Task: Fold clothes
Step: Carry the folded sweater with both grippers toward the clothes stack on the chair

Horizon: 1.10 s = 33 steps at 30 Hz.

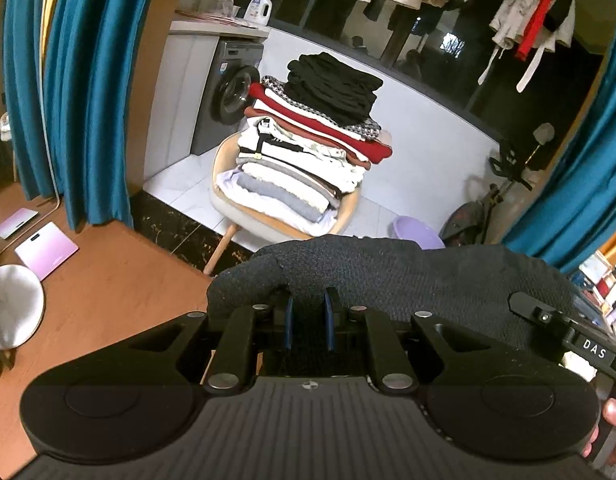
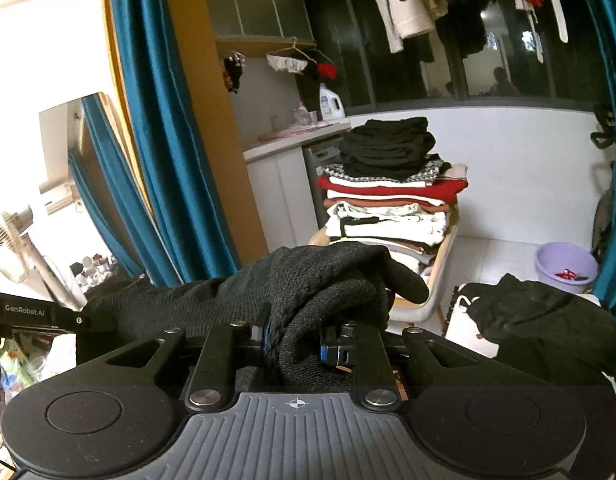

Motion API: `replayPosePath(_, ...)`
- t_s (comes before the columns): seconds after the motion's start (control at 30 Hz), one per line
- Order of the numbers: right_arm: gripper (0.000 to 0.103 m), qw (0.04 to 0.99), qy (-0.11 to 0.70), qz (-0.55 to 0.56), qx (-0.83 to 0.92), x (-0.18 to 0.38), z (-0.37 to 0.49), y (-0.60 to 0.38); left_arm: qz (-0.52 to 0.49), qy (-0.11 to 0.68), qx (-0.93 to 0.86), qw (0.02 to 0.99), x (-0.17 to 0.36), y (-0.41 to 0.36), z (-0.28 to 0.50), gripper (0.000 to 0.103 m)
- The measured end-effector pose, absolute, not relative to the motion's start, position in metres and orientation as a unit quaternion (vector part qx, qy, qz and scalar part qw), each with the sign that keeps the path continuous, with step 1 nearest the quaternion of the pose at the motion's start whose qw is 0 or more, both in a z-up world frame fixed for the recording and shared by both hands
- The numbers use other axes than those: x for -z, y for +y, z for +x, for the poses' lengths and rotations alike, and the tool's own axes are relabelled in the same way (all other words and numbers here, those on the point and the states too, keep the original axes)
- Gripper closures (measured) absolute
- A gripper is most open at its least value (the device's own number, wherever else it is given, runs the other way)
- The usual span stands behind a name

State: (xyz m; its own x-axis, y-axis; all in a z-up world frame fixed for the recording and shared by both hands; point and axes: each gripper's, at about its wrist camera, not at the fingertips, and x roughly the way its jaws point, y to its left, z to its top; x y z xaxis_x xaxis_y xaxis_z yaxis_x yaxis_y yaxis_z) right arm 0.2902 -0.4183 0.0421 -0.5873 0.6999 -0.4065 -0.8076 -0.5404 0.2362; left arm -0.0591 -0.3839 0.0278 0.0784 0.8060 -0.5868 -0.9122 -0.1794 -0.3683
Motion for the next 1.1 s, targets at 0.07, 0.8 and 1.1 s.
replayPosePath(0.07,0.085,0.439,0.201,-0.136,-0.865,-0.041,0.278,-0.4,-0.368,0.073,-0.669,0.642,-0.023,-0.362,-0.073,0.088)
replayPosePath(0.8,0.085,0.591,0.268,-0.141,-0.748,0.005,0.066,-0.182,-0.33,0.208,-0.551,0.738,-0.003,-0.077,-0.24,0.087)
replayPosePath(1.1,0.085,0.633,0.293,-0.126,-0.705,0.036,0.068,-0.113,-0.341,0.236,-0.508,0.755,0.018,0.014,-0.23,0.087)
